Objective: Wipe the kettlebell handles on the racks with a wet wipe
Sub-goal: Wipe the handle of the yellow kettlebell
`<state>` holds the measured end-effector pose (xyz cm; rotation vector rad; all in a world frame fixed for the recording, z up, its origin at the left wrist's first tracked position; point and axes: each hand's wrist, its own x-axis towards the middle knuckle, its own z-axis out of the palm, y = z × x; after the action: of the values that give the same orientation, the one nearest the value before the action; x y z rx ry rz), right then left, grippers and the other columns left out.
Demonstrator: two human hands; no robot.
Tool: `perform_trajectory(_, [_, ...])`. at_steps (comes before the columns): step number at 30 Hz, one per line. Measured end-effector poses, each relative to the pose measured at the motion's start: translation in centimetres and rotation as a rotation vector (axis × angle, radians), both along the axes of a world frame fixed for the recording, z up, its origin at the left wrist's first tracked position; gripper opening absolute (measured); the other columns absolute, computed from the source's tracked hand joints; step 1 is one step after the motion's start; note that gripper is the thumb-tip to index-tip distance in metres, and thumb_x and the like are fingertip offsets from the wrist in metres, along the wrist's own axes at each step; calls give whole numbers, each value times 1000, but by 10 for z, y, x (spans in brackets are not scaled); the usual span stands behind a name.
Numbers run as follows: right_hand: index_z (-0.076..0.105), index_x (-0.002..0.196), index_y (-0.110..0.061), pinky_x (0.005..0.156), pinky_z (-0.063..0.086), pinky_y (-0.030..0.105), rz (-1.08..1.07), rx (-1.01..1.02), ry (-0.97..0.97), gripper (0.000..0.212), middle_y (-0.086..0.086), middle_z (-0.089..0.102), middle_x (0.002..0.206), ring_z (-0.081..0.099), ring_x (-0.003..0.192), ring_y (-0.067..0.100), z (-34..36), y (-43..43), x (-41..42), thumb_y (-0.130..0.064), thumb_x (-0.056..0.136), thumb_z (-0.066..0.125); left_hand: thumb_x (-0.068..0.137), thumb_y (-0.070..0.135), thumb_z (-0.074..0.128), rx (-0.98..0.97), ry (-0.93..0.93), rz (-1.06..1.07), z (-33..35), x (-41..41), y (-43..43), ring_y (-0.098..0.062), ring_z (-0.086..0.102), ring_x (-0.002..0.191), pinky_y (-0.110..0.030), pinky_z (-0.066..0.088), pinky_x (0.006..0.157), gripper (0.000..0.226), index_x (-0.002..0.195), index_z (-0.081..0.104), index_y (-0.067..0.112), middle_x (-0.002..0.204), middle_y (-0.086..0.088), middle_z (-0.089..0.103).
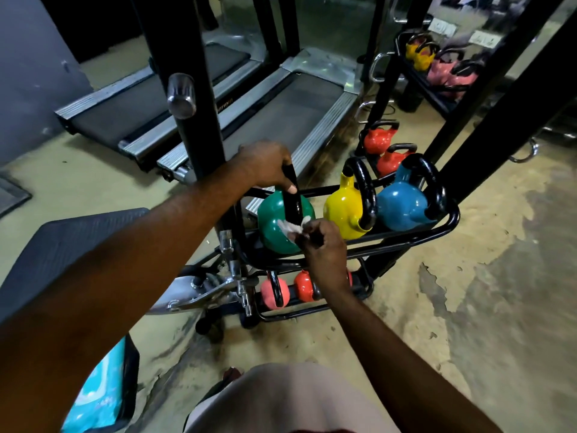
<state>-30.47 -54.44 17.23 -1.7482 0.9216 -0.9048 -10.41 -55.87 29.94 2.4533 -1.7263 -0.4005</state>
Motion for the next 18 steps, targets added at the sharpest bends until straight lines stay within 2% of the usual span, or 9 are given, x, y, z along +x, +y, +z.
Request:
perform_trajectory(3, [60, 81, -26, 75, 53, 35, 76, 230, 96, 21, -2, 67, 84, 62, 79, 9, -15, 2, -16, -20, 81, 81, 63, 52, 85, 30, 31, -12, -5, 0, 1, -20, 65, 100, -43, 54, 91, 57, 111, 70, 24, 109, 2, 71])
perform_trajectory(5, [61, 89, -17, 79, 56, 41, 66, 360, -7, 17, 4, 70, 92, 66, 86, 16, -4, -13, -29, -16, 84, 77, 65, 50, 85, 20, 52, -32, -2, -6, -4, -19, 64, 103, -41, 54, 92, 59, 116, 69, 25, 113, 2, 71])
perform_trajectory(7, [60, 97, -12, 74, 57, 32, 45, 504, -228, 17, 10, 68, 100, 65, 89, 21, 18, -35, -35, -9, 87, 72, 69, 49, 84, 0, 62, -31, -2, -13, -9, -20, 63, 109, -38, 52, 96, 64, 125, 65, 24, 119, 1, 69])
perform_trajectory(9, [62, 104, -15, 70, 56, 26, 30, 554, -344, 20, 9, 66, 102, 65, 86, 16, 35, -60, -39, -3, 89, 68, 74, 47, 81, -31, 68, -1, -9, -19, -11, -20, 62, 112, -35, 50, 99, 61, 128, 63, 25, 121, 0, 67])
perform_trajectory(11, [67, 106, -15, 73, 57, 30, -8, 361, -212, 20, 7, 70, 99, 67, 83, 15, 39, -85, -50, -3, 90, 68, 80, 43, 77, -81, 70, 8, -19, -29, -15, -21, 60, 115, -35, 48, 100, 51, 127, 64, 26, 127, -1, 65])
perform_trajectory(13, [72, 108, -15, 83, 56, 33, -89, 23, 36, 21, 5, 73, 102, 68, 91, 18, 37, -111, -68, -9, 89, 67, 84, 38, 74, -130, 98, -16, -27, -46, -25, -23, 59, 117, -37, 47, 102, 43, 124, 66, 26, 129, -2, 63])
perform_trajectory(16, [74, 111, -12, 90, 42, 13, -169, -337, 232, 31, 8, 69, 108, 63, 103, 21, 47, -143, -78, 0, 87, 60, 86, 32, 71, -224, 143, -69, -32, -69, -44, -24, 62, 113, -39, 49, 98, 33, 118, 70, 23, 123, -3, 67])
perform_trajectory(18, [75, 111, -9, 89, 39, 12, -88, -435, 289, 35, 14, 66, 107, 62, 103, 27, 53, -149, -70, 7, 84, 59, 84, 31, 69, -314, 158, -76, -37, -76, -57, -26, 64, 107, -42, 52, 94, 31, 114, 72, 24, 117, -3, 69])
